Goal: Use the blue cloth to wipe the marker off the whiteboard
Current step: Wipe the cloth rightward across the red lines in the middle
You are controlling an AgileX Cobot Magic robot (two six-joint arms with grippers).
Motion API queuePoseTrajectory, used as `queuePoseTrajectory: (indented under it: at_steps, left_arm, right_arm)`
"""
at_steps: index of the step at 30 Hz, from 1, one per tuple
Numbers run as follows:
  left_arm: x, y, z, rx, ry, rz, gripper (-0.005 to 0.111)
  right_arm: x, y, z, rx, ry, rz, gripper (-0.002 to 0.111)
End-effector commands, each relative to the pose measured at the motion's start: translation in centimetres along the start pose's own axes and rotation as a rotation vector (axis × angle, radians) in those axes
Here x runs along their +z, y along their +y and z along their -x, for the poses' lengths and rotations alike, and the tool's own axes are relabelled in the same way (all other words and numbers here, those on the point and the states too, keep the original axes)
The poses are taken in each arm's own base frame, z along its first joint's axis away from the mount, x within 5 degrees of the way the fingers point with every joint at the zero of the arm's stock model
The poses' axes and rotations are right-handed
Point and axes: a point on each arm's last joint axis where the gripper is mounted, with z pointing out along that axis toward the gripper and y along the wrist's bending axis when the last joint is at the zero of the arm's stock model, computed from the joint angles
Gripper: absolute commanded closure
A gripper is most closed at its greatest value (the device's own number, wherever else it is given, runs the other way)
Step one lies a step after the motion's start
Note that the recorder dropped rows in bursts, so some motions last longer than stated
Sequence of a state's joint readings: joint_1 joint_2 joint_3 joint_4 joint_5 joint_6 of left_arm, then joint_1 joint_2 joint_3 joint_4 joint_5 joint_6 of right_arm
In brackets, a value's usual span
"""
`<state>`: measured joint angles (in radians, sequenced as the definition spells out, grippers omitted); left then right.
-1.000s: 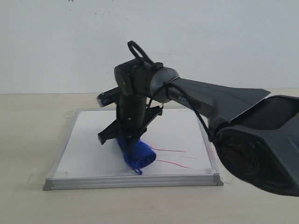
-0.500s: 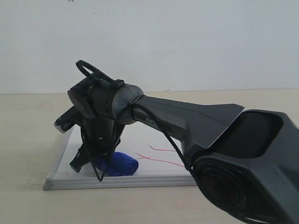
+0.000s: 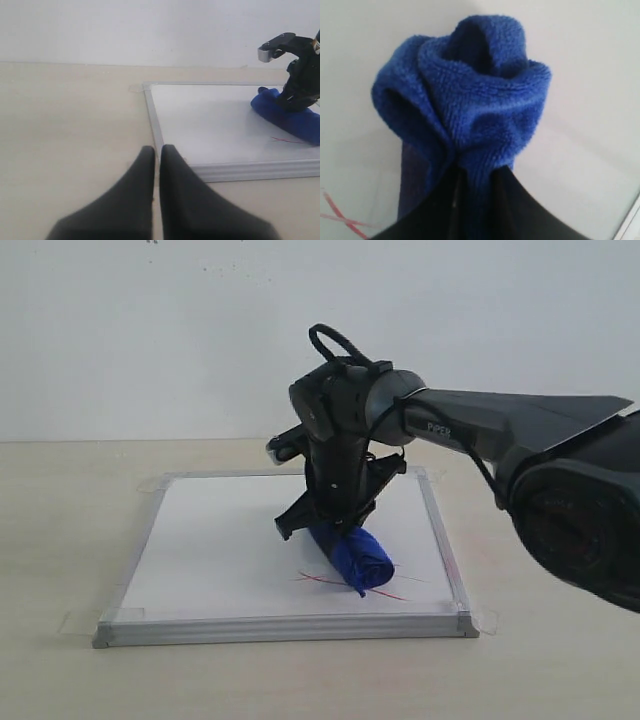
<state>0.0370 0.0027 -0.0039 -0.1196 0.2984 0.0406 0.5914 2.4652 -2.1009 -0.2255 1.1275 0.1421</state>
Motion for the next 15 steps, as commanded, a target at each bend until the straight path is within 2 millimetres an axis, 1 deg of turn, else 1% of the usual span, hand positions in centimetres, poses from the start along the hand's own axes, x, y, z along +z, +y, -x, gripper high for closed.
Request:
queuePoseTrajectory:
  at_steps: [1, 3, 5, 8, 10, 12, 13, 15]
  left_arm:
    - [0.0, 0.0, -0.1, 0.009, 0.002, 0.004, 0.103]
    - [0.0, 0.0, -0.1, 0.009, 0.002, 0.004, 0.103]
    - [0.0, 0.0, -0.1, 0.009, 0.002, 0.004, 0.103]
    - [0.0, 0.0, -0.1, 0.009, 0.002, 0.004, 0.103]
    - [0.0, 0.0, -0.1, 0.009, 0.002, 0.004, 0.103]
    - [0.0, 0.0, -0.1, 0.009, 0.002, 0.004, 0.103]
    - [0.0, 0.0, -0.1, 0.009, 0.002, 0.004, 0.103]
    - [0.0, 0.0, -0.1, 0.009, 0.002, 0.004, 0.103]
  right_arm:
    - [1.8, 1.2, -2.0, 0.012, 0.168, 0.059, 0.109]
    - [1.3, 3.6, -2.2, -0.037, 0.169, 0.122, 0.109]
    - [0.8, 6.4, -2.5, -0.155, 0.165, 0.179, 0.109]
    - [0.0, 10.1, -3.2, -0.336, 0.147, 0.216, 0.109]
    - [-0.5, 11.9, -3.6, -0.435, 0.137, 0.224, 0.109]
    - [-0.8, 13.1, -3.9, -0.495, 0.130, 0.227, 0.109]
    - [-0.8, 13.4, -4.0, -0.502, 0.129, 0.224, 0.109]
    - [-0.8, 13.0, -3.9, -0.501, 0.128, 0.204, 0.109]
